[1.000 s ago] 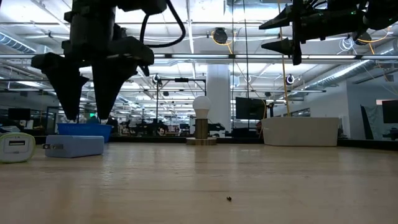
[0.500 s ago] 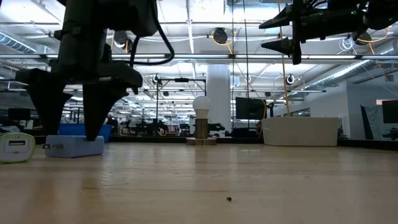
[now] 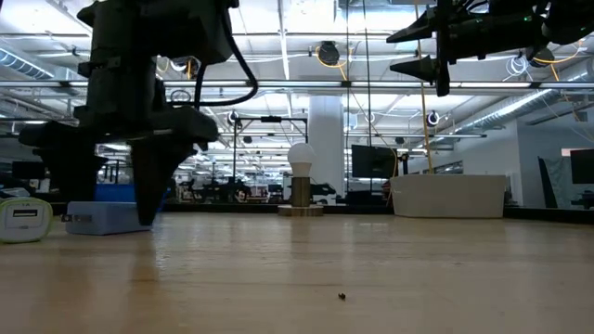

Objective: Pick & Place Office items
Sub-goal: Put the blue charger adapter into the gray bin

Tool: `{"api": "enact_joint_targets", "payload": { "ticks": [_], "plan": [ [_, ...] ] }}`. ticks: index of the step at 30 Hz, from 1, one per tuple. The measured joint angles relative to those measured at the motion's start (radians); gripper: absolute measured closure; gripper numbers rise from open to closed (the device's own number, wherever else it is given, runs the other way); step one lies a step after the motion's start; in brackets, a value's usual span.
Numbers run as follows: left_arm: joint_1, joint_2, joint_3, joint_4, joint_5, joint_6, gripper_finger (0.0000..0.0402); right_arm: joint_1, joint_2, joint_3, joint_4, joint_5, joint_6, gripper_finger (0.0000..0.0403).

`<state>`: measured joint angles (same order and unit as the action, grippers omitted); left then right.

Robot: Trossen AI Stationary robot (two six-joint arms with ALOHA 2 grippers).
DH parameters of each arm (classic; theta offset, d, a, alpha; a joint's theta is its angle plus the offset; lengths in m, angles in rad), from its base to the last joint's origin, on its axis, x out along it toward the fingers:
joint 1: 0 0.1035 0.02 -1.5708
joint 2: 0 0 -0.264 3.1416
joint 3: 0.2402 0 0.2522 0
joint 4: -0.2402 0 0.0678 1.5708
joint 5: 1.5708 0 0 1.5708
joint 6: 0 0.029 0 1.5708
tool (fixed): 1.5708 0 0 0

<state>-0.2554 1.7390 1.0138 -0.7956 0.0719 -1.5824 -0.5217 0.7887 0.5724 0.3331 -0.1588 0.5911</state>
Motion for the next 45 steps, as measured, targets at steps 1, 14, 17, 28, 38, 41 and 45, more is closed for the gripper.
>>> {"api": "enact_joint_targets", "payload": {
  "ticks": [1,14,17,28,38,41,45],
  "plan": [
    [0.0,0.0,0.0,0.011,-0.01,0.0,0.0066,0.0,0.0,0.0,0.0,0.0,0.0,0.0151],
    [-0.01,0.089,0.008,0.012,0.005,0.039,0.0107,0.0,0.0,0.0,0.067,0.001,0.0,0.0151],
    [-0.015,0.091,0.01,0.012,-0.002,0.047,0.0156,0.0,0.0,0.0,0.069,0.001,0.0,0.0151],
    [-0.015,0.009,0.002,-0.006,-0.064,0.102,0.0194,0.0,0.0,0.0,0.073,0.0,0.0,0.0151],
    [0.003,-0.115,0.003,-0.009,-0.07,0.172,0.0194,0.0,0.0,0.0,0.074,-0.008,-0.001,0.0151],
    [0.028,-0.187,0.004,-0.006,-0.071,0.205,0.0194,0.0,0.0,0.0,0.074,-0.043,-0.016,0.0151],
    [0.086,-0.293,0.005,0.027,-0.057,0.291,0.0194,0.0,0.0,0.0,0.074,-0.112,-0.037,0.0151]
  ]
}}
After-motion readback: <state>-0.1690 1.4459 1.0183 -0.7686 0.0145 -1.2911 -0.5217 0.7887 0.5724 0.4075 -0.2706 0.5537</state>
